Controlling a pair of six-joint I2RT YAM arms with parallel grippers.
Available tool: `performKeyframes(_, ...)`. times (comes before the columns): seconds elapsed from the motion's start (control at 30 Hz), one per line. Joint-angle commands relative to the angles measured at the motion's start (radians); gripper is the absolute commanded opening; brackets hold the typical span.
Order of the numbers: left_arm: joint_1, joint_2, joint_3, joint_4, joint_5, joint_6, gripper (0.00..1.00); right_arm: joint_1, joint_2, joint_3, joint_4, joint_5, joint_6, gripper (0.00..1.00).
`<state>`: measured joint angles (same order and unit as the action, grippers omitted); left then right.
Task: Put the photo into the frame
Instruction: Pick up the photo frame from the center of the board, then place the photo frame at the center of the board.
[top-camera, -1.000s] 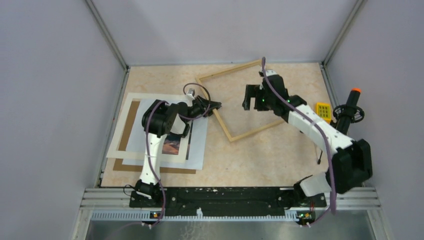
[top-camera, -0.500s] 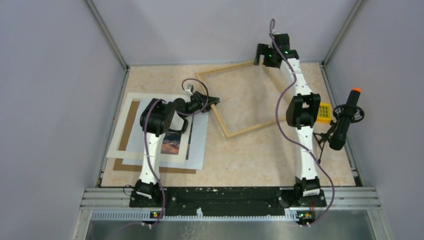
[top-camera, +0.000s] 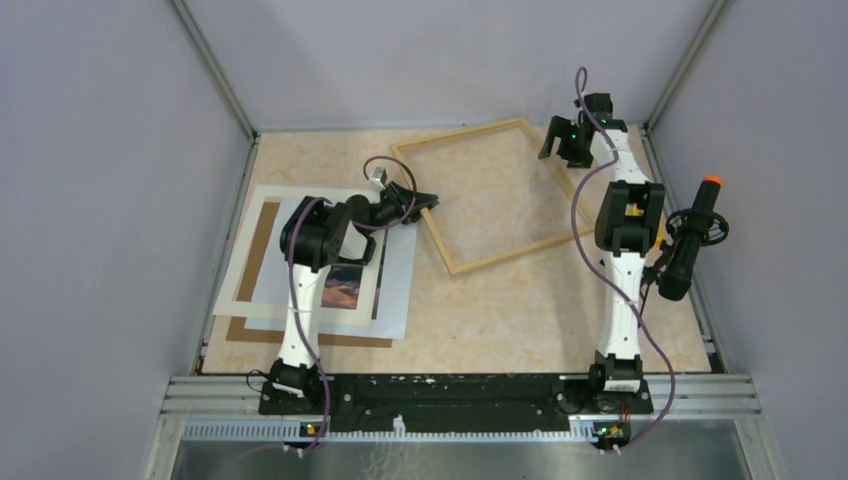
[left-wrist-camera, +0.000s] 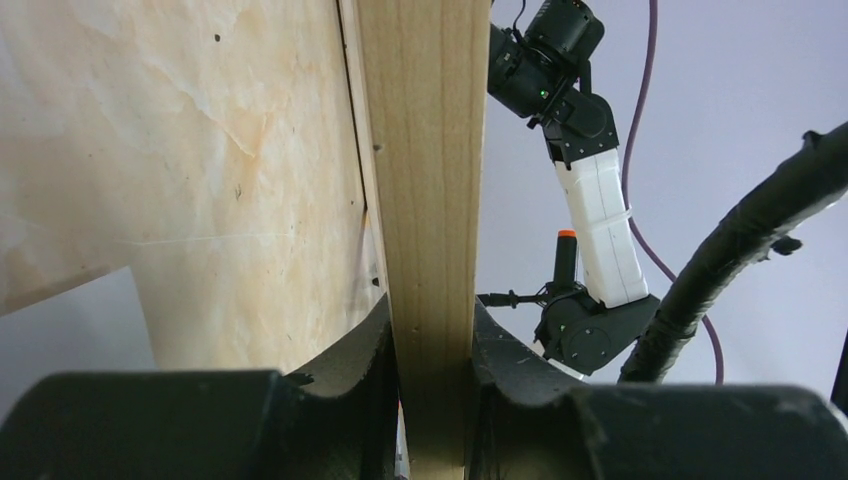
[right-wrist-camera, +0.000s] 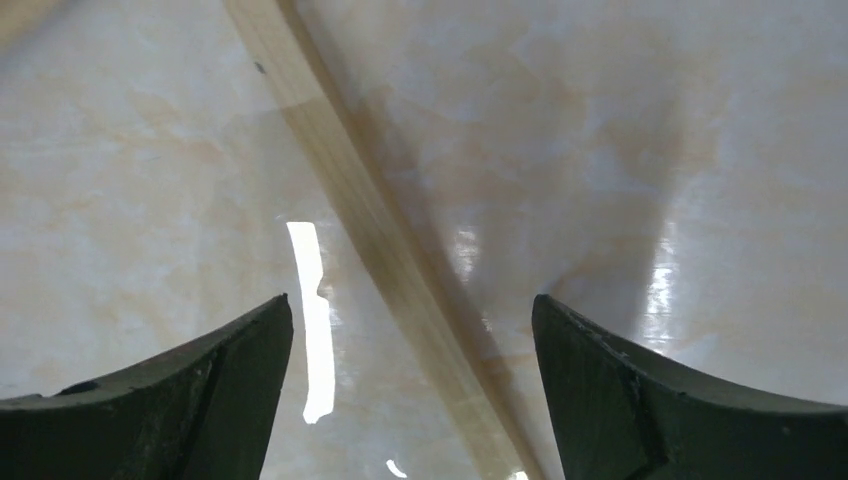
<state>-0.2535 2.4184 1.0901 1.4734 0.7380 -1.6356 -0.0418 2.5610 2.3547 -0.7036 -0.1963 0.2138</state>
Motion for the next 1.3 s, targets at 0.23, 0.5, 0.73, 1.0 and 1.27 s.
performKeyframes(0.23, 0.005, -0.017, 0.06, 0.32, 0.013, -0.005, 0.26, -0.035, -0.181, -0.28, 0.153, -0.241, 0.106, 0.77)
performKeyframes(0.5, 0.006, -0.007, 0.043, 0.319, 0.001, -0.009, 0.26, -0.035, -0.237, -0.298, 0.157, -0.207, 0.078, 0.78)
performKeyframes(0.73, 0.007, 0.0, 0.03, 0.32, -0.005, -0.007, 0.24, -0.032, -0.309, -0.353, 0.162, -0.177, 0.034, 0.77)
performKeyframes(1.0, 0.007, -0.003, 0.026, 0.32, -0.006, -0.007, 0.23, -0.026, -0.326, -0.42, 0.194, -0.198, 0.034, 0.77)
performKeyframes(1.27, 0.003, -0.017, 0.032, 0.32, 0.004, -0.001, 0.27, -0.017, -0.285, -0.426, 0.216, -0.245, 0.07, 0.75)
